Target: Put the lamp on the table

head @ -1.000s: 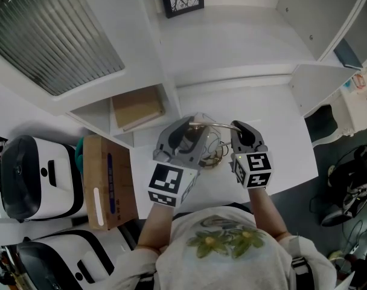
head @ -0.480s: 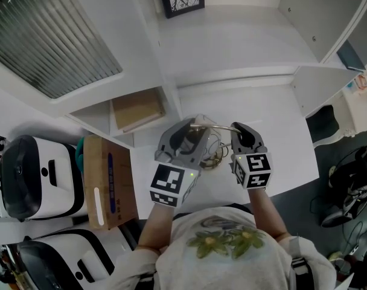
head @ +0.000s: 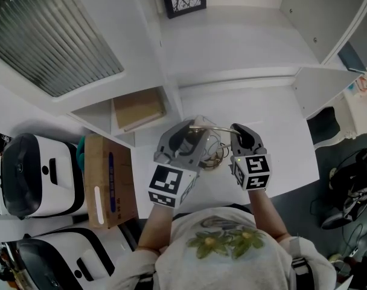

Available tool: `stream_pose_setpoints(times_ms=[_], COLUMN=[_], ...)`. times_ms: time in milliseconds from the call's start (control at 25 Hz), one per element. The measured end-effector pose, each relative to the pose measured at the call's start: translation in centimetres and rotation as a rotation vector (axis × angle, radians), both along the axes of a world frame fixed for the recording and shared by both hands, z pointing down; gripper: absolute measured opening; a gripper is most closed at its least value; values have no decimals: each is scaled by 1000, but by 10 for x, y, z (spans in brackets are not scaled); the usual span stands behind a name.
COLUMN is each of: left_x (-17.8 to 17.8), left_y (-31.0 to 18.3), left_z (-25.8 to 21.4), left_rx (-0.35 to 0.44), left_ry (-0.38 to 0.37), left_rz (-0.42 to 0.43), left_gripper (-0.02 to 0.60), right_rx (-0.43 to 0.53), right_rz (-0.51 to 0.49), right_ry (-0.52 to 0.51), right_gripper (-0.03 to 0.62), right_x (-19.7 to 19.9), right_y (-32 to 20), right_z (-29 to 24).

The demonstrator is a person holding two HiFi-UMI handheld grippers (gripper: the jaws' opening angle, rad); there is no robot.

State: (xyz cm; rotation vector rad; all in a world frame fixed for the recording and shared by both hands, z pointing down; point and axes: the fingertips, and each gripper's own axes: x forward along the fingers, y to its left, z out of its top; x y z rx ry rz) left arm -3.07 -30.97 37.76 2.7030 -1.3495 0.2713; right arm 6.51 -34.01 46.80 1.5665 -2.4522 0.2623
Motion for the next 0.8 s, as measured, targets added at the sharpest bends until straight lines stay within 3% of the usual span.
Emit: stream_pose_setpoints(times_ms=[800], left_x=[-8], left_y=[9], left_z=[4], left_rx=[-2], left_ry=[-4], left_rz=[-22], left_gripper=[158], right_rx=[26], right_rz=[-49], right_ry=[60], right_gripper=[31], right_x=[-10], right_y=[9], right_z=[1])
